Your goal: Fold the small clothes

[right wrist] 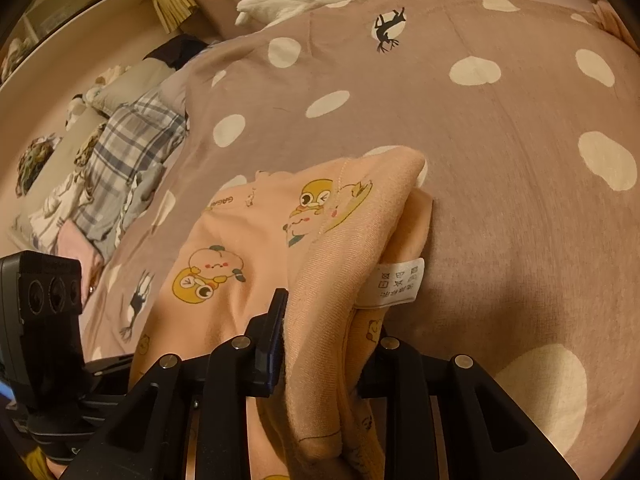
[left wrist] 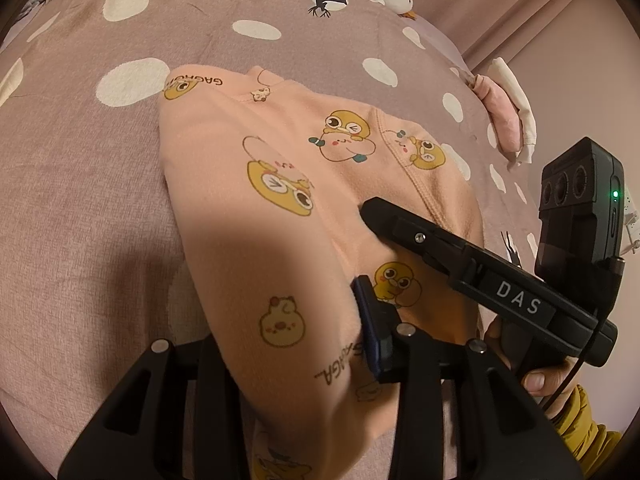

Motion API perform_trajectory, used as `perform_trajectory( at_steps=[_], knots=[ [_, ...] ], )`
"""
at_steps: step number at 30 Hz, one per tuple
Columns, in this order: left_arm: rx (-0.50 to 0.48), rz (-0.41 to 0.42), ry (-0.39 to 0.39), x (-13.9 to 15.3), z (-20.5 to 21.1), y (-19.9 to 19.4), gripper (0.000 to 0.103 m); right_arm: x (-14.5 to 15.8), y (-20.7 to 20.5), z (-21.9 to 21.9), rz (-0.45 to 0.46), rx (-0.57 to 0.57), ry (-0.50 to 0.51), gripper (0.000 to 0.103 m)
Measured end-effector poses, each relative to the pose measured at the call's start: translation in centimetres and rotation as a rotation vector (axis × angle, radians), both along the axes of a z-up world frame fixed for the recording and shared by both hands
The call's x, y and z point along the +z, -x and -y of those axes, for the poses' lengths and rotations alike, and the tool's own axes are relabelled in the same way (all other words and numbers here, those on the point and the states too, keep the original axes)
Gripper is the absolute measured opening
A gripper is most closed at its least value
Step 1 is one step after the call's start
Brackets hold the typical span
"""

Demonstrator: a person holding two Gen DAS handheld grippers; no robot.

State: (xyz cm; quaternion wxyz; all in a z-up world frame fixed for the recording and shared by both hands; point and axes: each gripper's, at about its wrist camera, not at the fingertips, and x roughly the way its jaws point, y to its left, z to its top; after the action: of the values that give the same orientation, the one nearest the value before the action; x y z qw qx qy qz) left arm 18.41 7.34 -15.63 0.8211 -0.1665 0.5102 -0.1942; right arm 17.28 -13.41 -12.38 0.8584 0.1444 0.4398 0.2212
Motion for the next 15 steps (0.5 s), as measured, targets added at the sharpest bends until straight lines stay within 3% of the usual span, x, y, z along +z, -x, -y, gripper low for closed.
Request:
perform_trajectory(
  at_steps=[4,15],
  knots=[
    [0.001,-0.001,-0.001,0.01,0.04,-0.03,0.039,-0.14,0.02,0.25,-0.014,-0.019,0.002,0.034],
    [0.011,-0.013,-0.001,0.05,0.01,-0.05,0.042,-0.37,0.07,0.62,-0.033,-0.035,-0.013,0.037]
  ],
)
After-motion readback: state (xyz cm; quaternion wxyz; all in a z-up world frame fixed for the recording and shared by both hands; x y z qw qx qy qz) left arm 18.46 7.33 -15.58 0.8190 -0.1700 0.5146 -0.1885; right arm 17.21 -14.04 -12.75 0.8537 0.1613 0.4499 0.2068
